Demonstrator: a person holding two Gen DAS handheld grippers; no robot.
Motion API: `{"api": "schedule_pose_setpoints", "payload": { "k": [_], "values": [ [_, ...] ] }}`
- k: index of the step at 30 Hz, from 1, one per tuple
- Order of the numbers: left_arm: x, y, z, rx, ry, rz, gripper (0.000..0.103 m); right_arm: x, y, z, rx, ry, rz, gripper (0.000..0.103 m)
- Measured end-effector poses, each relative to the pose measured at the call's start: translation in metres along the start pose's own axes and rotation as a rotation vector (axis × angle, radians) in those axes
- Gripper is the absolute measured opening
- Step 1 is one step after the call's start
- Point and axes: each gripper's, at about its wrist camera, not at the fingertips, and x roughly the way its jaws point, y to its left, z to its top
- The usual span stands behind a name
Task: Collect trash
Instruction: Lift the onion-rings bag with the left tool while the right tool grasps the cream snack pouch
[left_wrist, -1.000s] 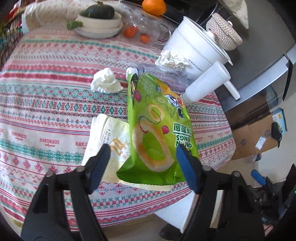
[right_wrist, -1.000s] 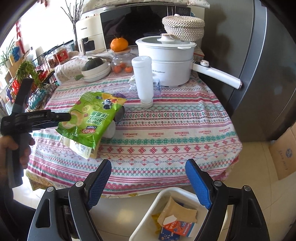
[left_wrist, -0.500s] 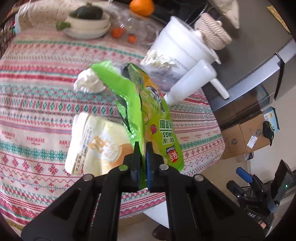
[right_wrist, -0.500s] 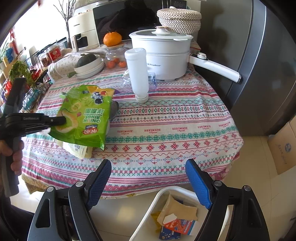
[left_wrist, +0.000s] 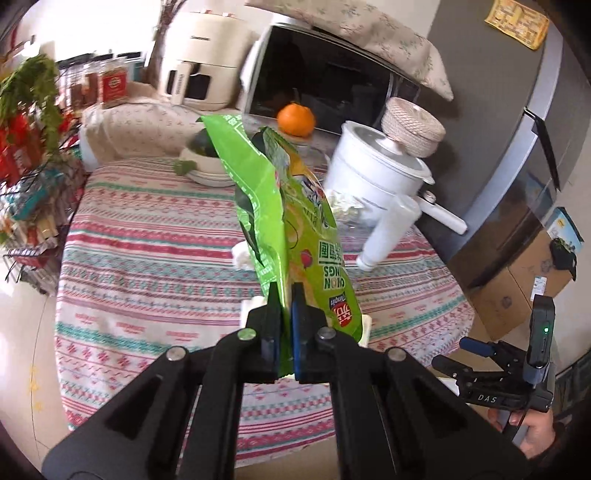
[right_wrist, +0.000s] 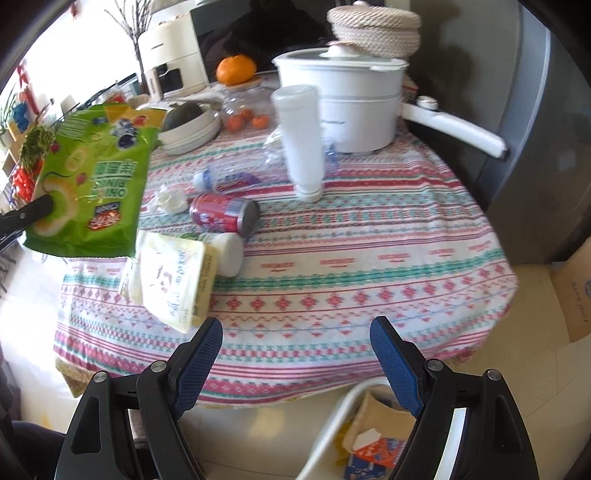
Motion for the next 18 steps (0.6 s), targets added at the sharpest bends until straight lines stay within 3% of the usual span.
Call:
{"api": "schedule_pose_setpoints", "payload": {
  "k": [4,11,18],
  "values": [
    [0.001,0.017,-0.007,0.02,-0.002,0.082,0.005,0.019,0.021,0.003,0.005,0.031,0.062,0.084],
    [0.004,0.027,-0.013,0.049,0.008,0.141,0.005,0.066,0.047,0.007,0.083,0.096,0.212,0.084],
    [0.004,0.031,-0.017,0.112,-0.009,0.23,0.005,0.108,0.051,0.014,0.144,0.115,0.258,0.079]
  ]
}}
